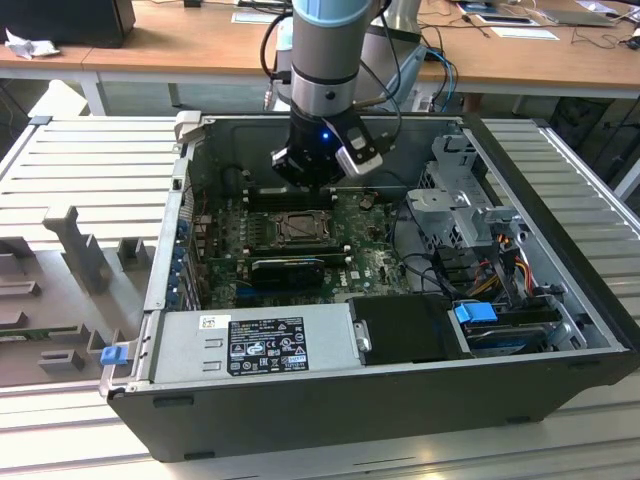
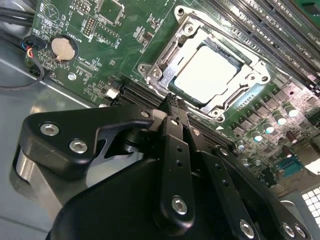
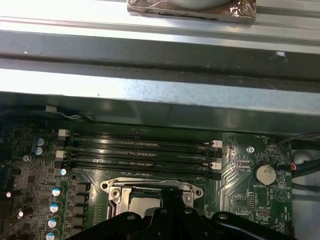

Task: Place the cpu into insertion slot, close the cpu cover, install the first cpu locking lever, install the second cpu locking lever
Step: 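Install the second cpu locking lever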

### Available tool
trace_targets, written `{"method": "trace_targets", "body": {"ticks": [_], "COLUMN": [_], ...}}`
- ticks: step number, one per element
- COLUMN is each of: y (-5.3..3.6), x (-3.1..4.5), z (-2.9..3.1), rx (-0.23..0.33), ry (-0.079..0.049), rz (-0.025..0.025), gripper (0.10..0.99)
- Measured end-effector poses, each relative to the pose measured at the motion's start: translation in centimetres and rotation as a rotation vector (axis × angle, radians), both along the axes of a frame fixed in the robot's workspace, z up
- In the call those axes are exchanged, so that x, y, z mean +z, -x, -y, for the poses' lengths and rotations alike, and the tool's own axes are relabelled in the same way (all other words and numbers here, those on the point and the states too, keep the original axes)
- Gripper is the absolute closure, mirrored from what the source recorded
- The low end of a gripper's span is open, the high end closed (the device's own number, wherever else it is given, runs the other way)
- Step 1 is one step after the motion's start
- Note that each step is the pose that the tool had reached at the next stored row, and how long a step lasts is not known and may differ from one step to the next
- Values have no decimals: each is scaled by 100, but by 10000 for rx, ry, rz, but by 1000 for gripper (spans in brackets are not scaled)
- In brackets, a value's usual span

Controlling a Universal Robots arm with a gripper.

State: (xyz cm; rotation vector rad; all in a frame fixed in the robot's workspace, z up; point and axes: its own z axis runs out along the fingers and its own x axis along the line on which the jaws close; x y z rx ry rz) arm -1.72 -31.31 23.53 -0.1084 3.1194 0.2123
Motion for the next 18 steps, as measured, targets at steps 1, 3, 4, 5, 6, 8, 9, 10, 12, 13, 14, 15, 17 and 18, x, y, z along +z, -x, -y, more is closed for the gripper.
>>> {"method": "trace_targets", "body": {"ticks": [1, 3, 4, 5, 6, 8, 9, 10, 12, 13, 14, 15, 17, 18], "y": [0, 0, 0, 0, 0, 0, 0, 0, 0, 0, 0, 0, 0, 0], "x": [0, 0, 0, 0, 0, 2, 4, 10, 67, 73, 74, 74, 74, 73], "z": [5, 17, 24, 28, 32, 38, 40, 41, 41, 43, 52, 56, 77, 103], "rx": [0, 0, -1, 0, 0, 0, 0, -1, 0, 0, 1, 0, 0, 0], "ry": [1, 0, 0, 0, 0, -1, -1, -2, -5, -9, -8, -9, -9, -9], "rz": [0, 0, 0, 0, 0, 0, -1, -1, -1, 1, -1, 0, 0, -1], "gripper": [980, 980, 980, 980, 980, 980, 980, 980, 980, 980, 980, 980, 980, 980]}}
